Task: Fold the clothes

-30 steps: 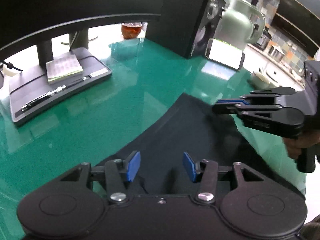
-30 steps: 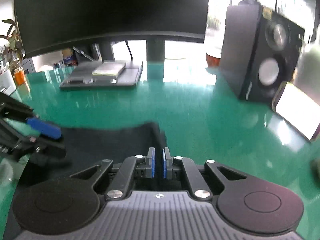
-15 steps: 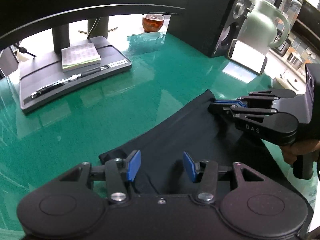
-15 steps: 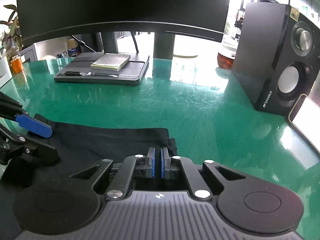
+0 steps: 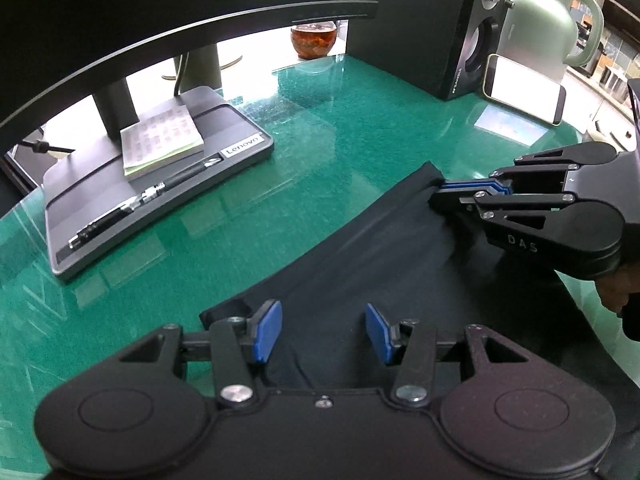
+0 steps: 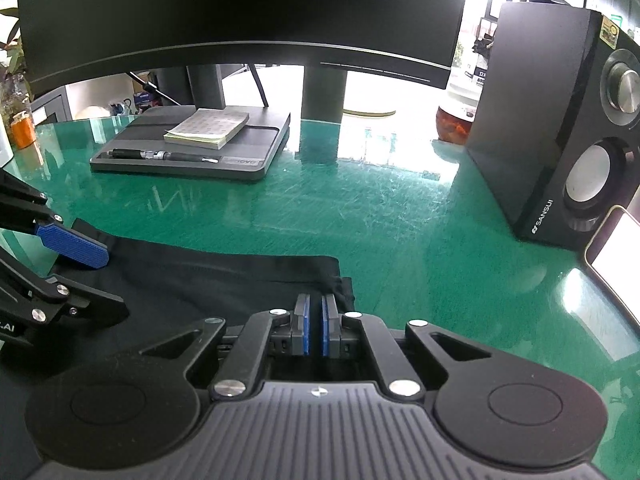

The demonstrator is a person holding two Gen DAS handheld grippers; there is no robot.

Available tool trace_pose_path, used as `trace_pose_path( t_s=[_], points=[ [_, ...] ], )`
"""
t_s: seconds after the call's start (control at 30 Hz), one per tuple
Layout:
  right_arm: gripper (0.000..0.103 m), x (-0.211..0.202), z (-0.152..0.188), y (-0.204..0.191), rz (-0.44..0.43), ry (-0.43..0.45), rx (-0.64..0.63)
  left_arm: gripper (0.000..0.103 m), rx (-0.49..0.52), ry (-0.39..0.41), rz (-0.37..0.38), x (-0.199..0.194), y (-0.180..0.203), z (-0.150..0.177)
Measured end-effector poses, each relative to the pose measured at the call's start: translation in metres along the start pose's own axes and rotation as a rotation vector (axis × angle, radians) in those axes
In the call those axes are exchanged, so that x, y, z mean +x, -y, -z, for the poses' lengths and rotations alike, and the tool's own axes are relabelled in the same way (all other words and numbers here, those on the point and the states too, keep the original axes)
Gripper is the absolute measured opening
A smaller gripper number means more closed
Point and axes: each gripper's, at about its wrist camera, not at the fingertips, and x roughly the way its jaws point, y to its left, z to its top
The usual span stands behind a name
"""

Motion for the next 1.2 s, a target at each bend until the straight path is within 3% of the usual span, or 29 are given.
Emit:
trace_pose_path(
  t_s=[0.5, 0.63, 0.73, 0.87, 0.97, 1.0, 1.07, 1.13, 1.2],
  points=[
    [0.004, 0.001, 0.0, -0.001, 0.004, 0.001, -0.014, 0.048, 0.014, -0.011, -0.019, 0.002, 0.003, -0.003],
    [0.009, 0.0, -0.001, 0.004, -0.017, -0.003, 0.009, 0.052, 0.008, -0.003, -0.009, 0.003, 0.001, -0.004],
    [0.01, -0.013, 0.0, 0.013, -0.038, -0.011, 0.081, 0.059, -0.055, 0.015, -0.013, -0.015, -0.007, 0.001],
    [0.015, -0.078, 0.029, 0.036, -0.098, -0.037, 0.218, 0.064, -0.141, 0.043, 0.041, -0.057, -0.023, 0.033],
    [0.02, -0.126, 0.067, 0.052, -0.11, -0.091, 0.317, 0.064, -0.327, -0.056, 0.144, -0.081, -0.034, 0.084],
    [0.02, -0.145, 0.088, 0.06, -0.107, -0.121, 0.401, 0.064, -0.357, -0.069, 0.167, -0.085, -0.035, 0.092],
    [0.023, -0.161, 0.109, 0.067, -0.121, -0.151, 0.514, 0.061, -0.468, -0.113, 0.255, -0.099, -0.032, 0.124],
    [0.023, -0.177, 0.135, 0.071, -0.176, -0.184, 0.64, 0.057, -0.503, -0.123, 0.296, -0.105, -0.029, 0.134],
    [0.023, -0.182, 0.145, 0.067, -0.199, -0.191, 0.67, 0.048, -0.529, -0.124, 0.4, -0.111, -0.018, 0.148]
  ],
)
